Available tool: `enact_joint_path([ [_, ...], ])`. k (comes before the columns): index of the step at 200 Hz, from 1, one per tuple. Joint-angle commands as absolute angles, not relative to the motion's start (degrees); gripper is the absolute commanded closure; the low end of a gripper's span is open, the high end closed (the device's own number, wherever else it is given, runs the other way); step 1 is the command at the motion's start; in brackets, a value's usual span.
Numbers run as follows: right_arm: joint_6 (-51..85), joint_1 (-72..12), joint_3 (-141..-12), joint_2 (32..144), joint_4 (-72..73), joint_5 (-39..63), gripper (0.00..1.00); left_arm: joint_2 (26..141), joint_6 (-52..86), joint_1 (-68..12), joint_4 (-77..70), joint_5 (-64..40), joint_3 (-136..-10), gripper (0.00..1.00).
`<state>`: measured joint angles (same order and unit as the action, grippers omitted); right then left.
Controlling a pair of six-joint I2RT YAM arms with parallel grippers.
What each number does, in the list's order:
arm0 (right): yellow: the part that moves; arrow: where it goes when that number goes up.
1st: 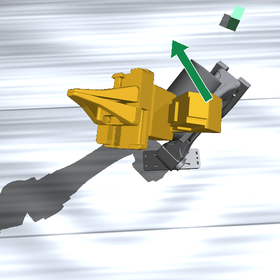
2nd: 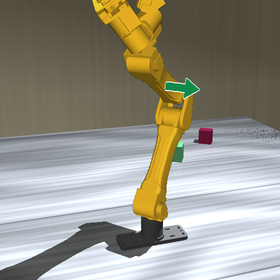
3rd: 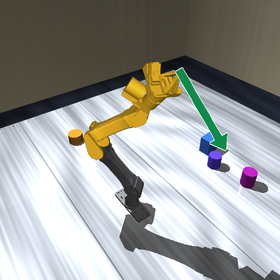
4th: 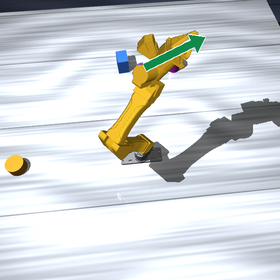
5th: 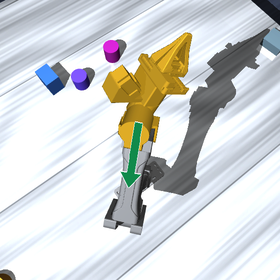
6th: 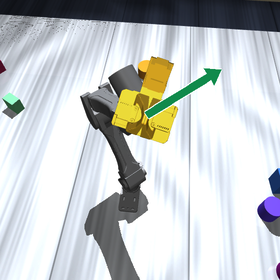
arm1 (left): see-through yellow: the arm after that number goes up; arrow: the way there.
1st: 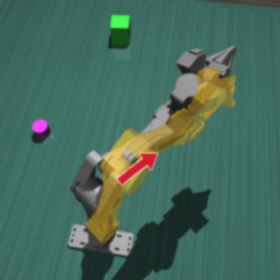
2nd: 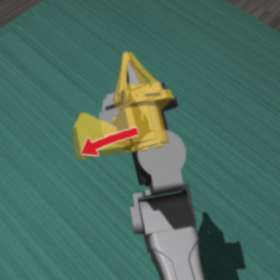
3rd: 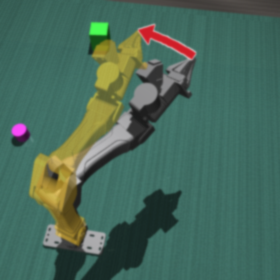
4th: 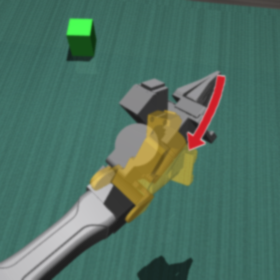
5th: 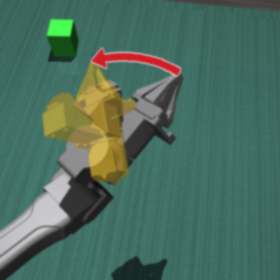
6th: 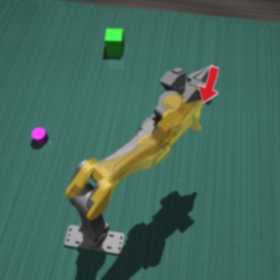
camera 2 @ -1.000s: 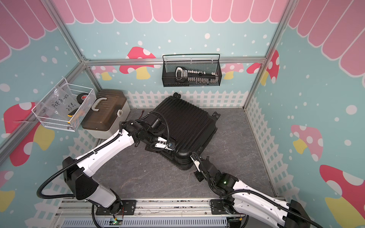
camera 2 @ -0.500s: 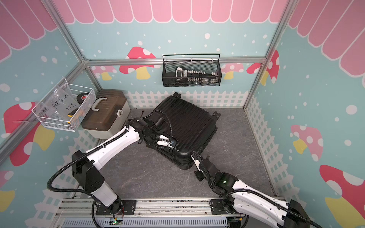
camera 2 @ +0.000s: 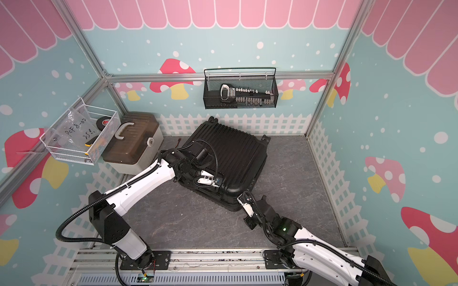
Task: Close the suitcase zippers
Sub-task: Zip the zipper on the suitcase.
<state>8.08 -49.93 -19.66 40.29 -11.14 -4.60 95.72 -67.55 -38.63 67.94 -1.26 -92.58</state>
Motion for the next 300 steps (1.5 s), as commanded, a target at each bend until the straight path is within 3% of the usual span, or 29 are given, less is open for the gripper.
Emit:
enact_joint_path([
  [1, 5.3, -51.5, -19.9, 39.7, -4.0, 7.9, 1.00, 96.0, -48.7, -37.5, 53.3, 5.8, -99.4, 0.93],
  [70, 3.7, -51.6, -20.0, 44.6, 1.8, 2.0, 1.00, 98.1, -36.1, -41.1, 55.0, 6.5, -101.9, 0.91],
  [91, 1.0, -51.6, -18.5, 45.5, 6.0, 3.0, 1.00, 99.9, -28.3, -41.6, 58.0, 5.0, -103.2, 0.87],
  [151, -2.1, -51.5, -20.4, 52.1, 9.9, 5.7, 1.00, 106.4, -17.9, -44.6, 62.9, 2.6, -107.1, 0.88],
  [300, -0.8, -54.1, -23.8, 63.9, 20.2, 7.5, 1.00, 122.7, -1.8, -49.2, 63.7, -0.5, -133.4, 0.91],
])
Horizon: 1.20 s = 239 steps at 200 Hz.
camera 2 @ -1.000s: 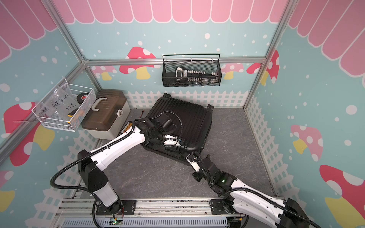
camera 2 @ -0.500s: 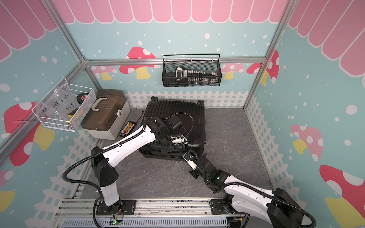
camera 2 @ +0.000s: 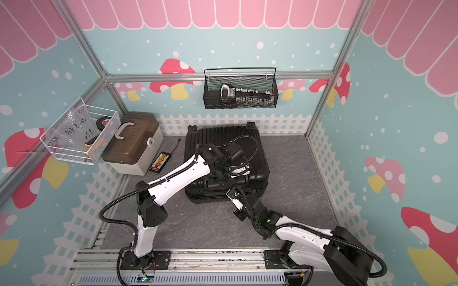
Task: Close the suitcase zippers
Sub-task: Zip the zipper on the suitcase.
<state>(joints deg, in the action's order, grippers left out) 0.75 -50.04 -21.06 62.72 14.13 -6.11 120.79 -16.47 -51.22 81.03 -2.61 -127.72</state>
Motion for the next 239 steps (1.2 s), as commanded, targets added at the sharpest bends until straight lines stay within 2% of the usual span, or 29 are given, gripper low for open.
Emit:
enact_joint_path([
  [1, -0.8, -54.2, -23.9, 64.0, 20.2, 7.5, 1.00, 122.7, -1.7, -49.2, 63.7, -0.5, -133.5, 0.91],
  [97, 2.3, -59.3, -25.9, 68.9, 25.1, 6.2, 1.00, 133.6, 2.5, -49.4, 61.5, 1.9, -147.6, 0.91],
  [174, 4.4, -64.4, -27.0, 69.4, 26.5, 4.6, 1.00, 136.4, 9.8, -49.1, 50.3, 3.4, -147.7, 0.92],
  [219, 7.1, -65.4, -25.7, 68.9, 27.0, -0.2, 1.00, 137.6, 14.4, -48.8, 46.1, -0.7, -147.6, 0.93],
  [231, 8.2, -65.4, -24.6, 67.9, 26.5, -2.8, 1.00, 137.2, 14.3, -48.7, 46.1, -2.5, -147.5, 0.92],
  [239, 9.2, -65.4, -23.9, 66.9, 25.3, -5.3, 1.00, 136.5, 13.8, -48.7, 46.1, -4.1, -147.1, 0.87],
])
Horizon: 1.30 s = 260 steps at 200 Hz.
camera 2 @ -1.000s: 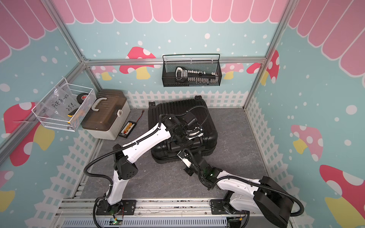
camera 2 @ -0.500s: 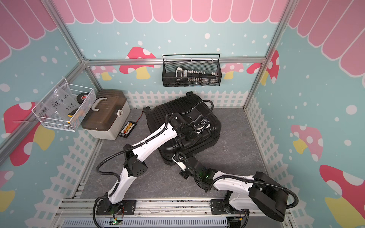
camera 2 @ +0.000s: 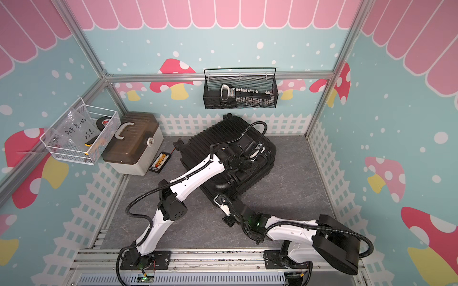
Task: Close the suitcase zippers
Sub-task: Zip the zipper on the suitcase.
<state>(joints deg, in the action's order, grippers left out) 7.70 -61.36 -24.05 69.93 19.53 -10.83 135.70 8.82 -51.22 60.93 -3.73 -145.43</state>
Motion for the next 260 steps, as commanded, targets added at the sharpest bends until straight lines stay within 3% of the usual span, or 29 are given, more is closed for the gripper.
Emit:
enact_joint_path([
  [1, 9.4, -65.4, -23.8, 66.9, 25.0, -5.5, 1.00, 136.4, 13.8, -48.7, 46.1, -4.3, -147.0, 0.86],
  [35, 13.5, -65.4, -20.9, 61.0, 14.2, -15.7, 1.00, 129.1, 10.7, -48.7, 46.1, -5.9, -141.8, 0.38],
  [75, 17.6, -65.2, -16.5, 52.8, 7.7, -22.2, 1.00, 119.5, 5.2, -48.5, 46.1, -6.5, -135.8, 0.24],
  [107, 18.9, -65.2, -16.4, 49.5, 2.4, -26.5, 1.00, 114.2, 8.7, -43.1, 47.3, -2.8, -131.5, 0.26],
  [135, 19.3, -65.1, -16.4, 48.6, 1.1, -27.8, 1.00, 110.8, 14.3, -33.2, 49.6, -4.3, -125.9, 0.43],
  [153, 19.2, -64.9, -16.5, 48.8, 1.0, -27.7, 1.00, 109.3, 15.6, -27.0, 50.6, -4.4, -121.8, 0.49],
  [188, 19.3, -64.8, -16.5, 49.0, 1.0, -27.9, 1.00, 109.6, 15.1, -17.7, 50.7, -3.8, -117.1, 0.51],
  [260, 19.4, -64.6, -17.1, 49.9, 1.1, -27.8, 1.00, 120.3, 10.9, -12.6, 58.0, -2.5, -124.1, 0.67],
])
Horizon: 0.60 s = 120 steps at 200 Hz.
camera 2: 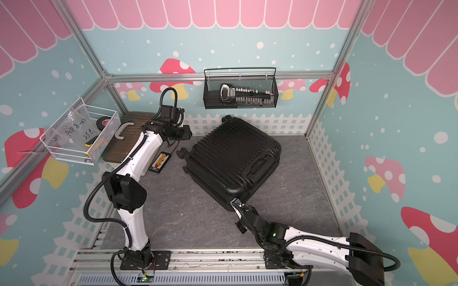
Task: Close the suitcase zippers
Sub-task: Zip the zipper on the suitcase.
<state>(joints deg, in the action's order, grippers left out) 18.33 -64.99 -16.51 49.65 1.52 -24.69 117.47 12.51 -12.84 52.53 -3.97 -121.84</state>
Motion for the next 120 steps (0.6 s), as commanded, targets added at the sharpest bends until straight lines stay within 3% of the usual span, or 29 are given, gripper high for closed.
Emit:
enact_joint_path([
  [1, 19.4, -64.6, -17.1, 49.9, 1.1, -27.8, 1.00, 120.4, 10.9, -12.7, 58.2, -2.5, -124.0, 0.68],
  [17, 19.2, -64.5, -17.3, 50.2, 1.1, -28.2, 1.00, 120.7, 10.2, -12.7, 60.3, -2.8, -122.7, 0.73],
  [63, 15.9, -63.3, -19.5, 51.5, 0.7, -30.1, 1.00, 113.6, 5.0, -12.7, 61.8, -6.0, -110.2, 0.74],
  [120, 12.8, -55.8, -21.8, 51.9, -0.5, -26.7, 1.00, 100.4, 3.2, -12.7, 62.4, -14.1, -94.4, 0.75],
])
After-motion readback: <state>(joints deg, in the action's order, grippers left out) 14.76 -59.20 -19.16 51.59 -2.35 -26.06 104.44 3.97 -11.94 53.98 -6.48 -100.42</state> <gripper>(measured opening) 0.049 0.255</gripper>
